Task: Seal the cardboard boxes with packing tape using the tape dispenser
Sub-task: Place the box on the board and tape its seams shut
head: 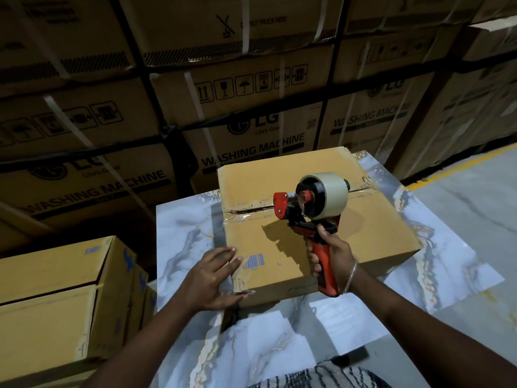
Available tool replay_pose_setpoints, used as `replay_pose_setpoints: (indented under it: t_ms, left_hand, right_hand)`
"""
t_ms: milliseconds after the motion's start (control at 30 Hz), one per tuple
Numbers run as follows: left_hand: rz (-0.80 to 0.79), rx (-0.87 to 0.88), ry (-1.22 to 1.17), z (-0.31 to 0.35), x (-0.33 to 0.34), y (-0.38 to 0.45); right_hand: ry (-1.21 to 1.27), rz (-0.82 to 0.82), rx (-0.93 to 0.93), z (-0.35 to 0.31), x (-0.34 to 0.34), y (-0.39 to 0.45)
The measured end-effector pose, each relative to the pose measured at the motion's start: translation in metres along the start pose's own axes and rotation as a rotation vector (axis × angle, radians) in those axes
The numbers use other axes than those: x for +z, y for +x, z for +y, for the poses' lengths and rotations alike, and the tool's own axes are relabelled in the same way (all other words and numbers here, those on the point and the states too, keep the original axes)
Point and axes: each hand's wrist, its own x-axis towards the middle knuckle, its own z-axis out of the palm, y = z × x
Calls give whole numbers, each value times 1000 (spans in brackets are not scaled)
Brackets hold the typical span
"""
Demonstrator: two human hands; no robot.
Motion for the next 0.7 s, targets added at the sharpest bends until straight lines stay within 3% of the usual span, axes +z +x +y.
replay_pose_setpoints:
  t_ms: [167,333,400,533,700]
  left_hand:
    - [-49,-75,-35,2,-17,-21]
    - [-14,-280,-98,13,-24,-3]
    - [105,-453,-212,28,-20,22]
    - [261,-948,-728,65,-8,101]
    - [53,-1496,-1336,78,12,197]
  right_hand:
    - [-72,-85,20,7,8,0]
    - [-123,-134,18,1,-2,-6]
    - [-131,-157,25,-5,-10,-7]
    - [-172,-173,8,-23,-28,-5]
    - [-180,-187,51,-53,-56,2]
